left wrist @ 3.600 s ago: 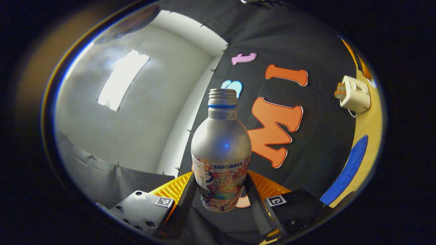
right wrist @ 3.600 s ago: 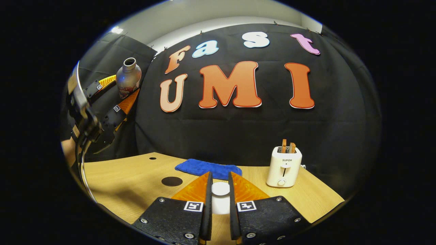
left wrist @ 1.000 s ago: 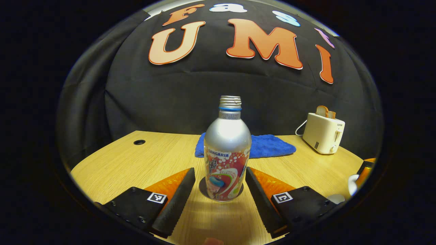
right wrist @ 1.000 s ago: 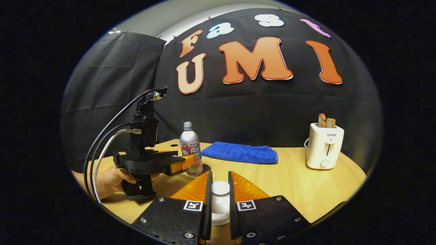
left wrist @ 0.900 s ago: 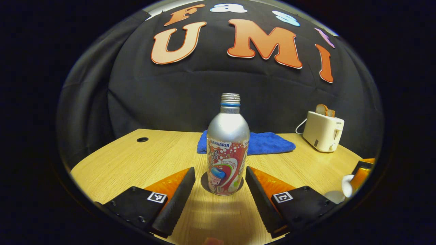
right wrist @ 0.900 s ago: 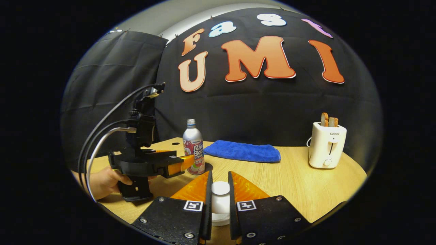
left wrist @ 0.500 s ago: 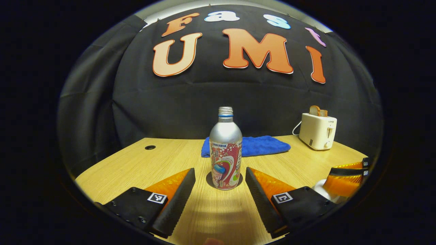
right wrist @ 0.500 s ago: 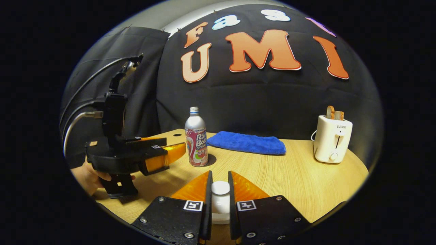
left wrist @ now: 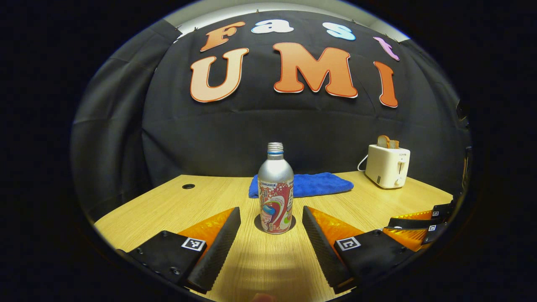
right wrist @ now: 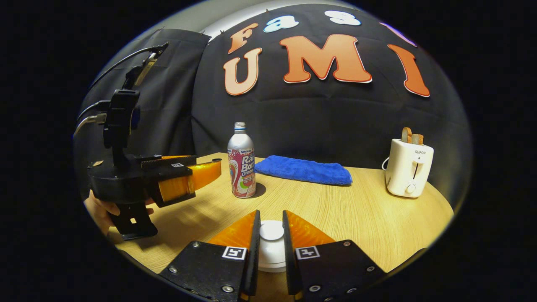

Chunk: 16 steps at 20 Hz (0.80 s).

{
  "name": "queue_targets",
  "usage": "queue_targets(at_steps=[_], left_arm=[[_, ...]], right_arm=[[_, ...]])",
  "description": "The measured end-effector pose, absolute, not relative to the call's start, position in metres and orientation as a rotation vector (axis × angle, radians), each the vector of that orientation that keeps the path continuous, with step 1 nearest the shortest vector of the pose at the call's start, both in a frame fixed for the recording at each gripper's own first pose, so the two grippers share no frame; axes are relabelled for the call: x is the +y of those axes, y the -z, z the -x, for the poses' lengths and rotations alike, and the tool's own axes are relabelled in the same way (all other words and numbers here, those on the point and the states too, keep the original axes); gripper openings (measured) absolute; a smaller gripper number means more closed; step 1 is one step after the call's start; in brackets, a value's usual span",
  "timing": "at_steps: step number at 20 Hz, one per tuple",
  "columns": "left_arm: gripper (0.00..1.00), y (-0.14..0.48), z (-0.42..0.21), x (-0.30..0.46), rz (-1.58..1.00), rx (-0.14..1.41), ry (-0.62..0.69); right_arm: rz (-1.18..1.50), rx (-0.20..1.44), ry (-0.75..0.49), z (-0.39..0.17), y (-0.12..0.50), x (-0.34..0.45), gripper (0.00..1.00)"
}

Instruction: Open the teacup lid with one hand, grasp the water bottle and pour water into the teacup with the other hand; after pouring, place the water bottle on the coaster and then close the teacup lid.

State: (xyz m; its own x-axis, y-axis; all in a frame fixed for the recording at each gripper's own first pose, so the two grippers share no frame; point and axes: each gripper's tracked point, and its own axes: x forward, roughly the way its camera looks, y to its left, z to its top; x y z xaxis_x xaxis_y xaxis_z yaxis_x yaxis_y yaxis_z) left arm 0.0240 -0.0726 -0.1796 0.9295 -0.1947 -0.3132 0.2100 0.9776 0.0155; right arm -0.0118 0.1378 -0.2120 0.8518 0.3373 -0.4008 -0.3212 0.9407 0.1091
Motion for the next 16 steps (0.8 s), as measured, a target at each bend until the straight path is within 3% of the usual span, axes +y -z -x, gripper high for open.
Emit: queue_targets(at_steps=[3, 5, 6, 10, 11, 16], left_arm=[[0.97, 0.155, -0.021, -0.068, -0.052, 0.263, 0.187], [0.93, 0.136, -0.017, -0.064, -0.046, 0.221, 0.172], [0.97, 0.126, -0.014, -0.062, -0.042, 0.202, 0.166], [0.97, 0.098, -0.008, -0.052, -0.031, 0.152, 0.137], [0.93, 0.091, -0.006, -0.05, -0.029, 0.141, 0.134], [0.96, 0.062, 0.008, -0.042, -0.033, 0.091, 0.113]], right_arm=[[0.001, 0.351, -0.317, 0.008, 0.186, 0.127, 0.36], [0.013, 0.29, -0.288, 0.004, 0.163, 0.116, 0.47], [0.009, 0.262, -0.271, 0.003, 0.15, 0.109, 0.54], [0.014, 0.182, -0.195, -0.002, 0.111, 0.081, 0.68], [0.018, 0.161, -0.176, -0.001, 0.101, 0.074, 0.7], [0.013, 0.08, -0.089, 0.002, 0.062, 0.038, 0.8]])
